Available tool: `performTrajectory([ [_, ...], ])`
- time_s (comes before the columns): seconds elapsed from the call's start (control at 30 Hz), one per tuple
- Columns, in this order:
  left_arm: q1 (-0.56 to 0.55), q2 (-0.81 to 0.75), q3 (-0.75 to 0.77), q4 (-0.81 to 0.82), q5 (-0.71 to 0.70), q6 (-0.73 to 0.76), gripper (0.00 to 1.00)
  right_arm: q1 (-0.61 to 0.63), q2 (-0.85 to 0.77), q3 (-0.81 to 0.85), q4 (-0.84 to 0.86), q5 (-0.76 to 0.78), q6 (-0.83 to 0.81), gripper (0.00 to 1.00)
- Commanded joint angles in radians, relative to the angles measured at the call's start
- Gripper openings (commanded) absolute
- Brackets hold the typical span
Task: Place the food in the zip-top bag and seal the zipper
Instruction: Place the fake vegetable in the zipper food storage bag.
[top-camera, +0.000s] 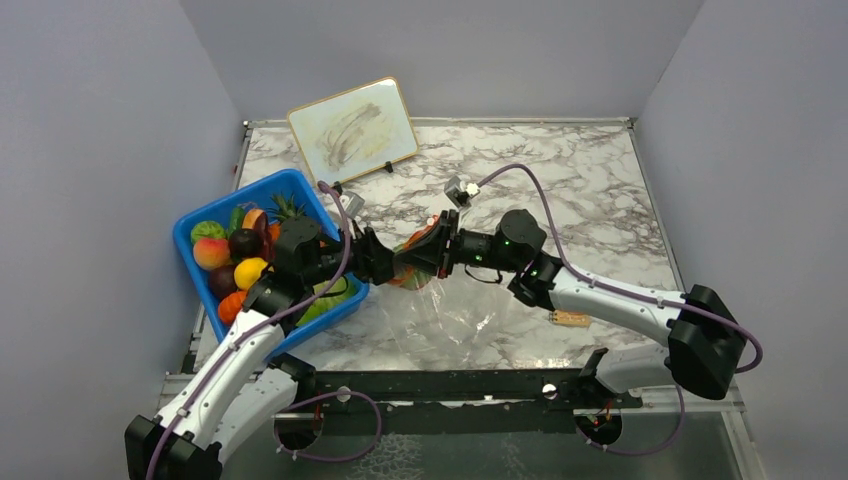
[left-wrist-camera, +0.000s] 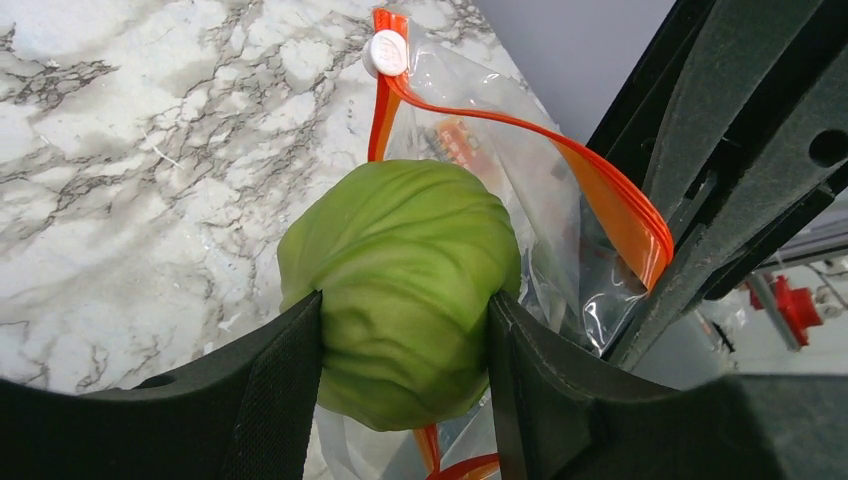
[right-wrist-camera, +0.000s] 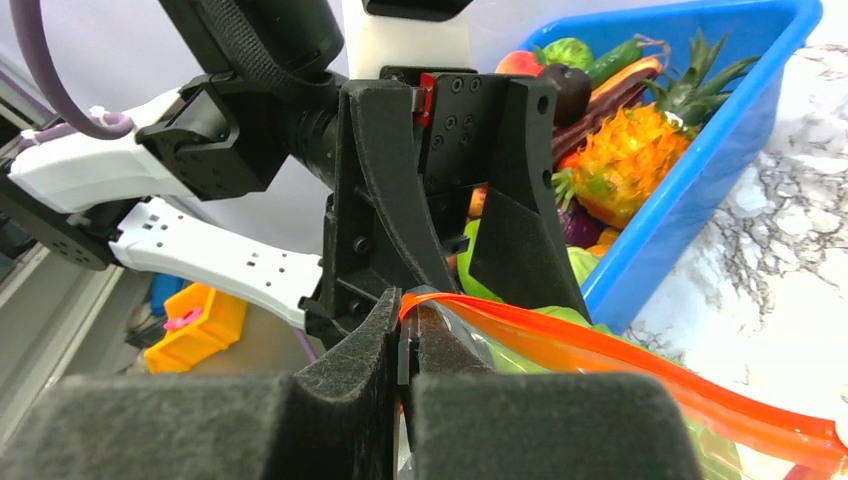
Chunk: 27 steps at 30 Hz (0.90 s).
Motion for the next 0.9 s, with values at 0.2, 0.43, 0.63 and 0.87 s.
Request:
performTrajectory([
  [0.2,-0.013,-0.18,0.006,0.048,0.238,0.391,0.07,0.0,0.072,0.084,-0.078,0.085,0.098,0.01],
  [0.43,-0.013,-0.251,-0.017,0.137,0.341,0.508,0.05,-0.001,0.108,0.114,-0.102,0.085,0.173,0.01],
  [0.63,-0.013,-0.213,0.047,0.112,0.299,0.526,0.19,-0.001,0.102,0.114,-0.039,0.032,0.121,0.01],
  [0.87,-0.014,-0.203,0.086,0.087,0.27,0.476,0.23,-0.001,0.027,0.037,0.068,0.001,0.074,0.01],
])
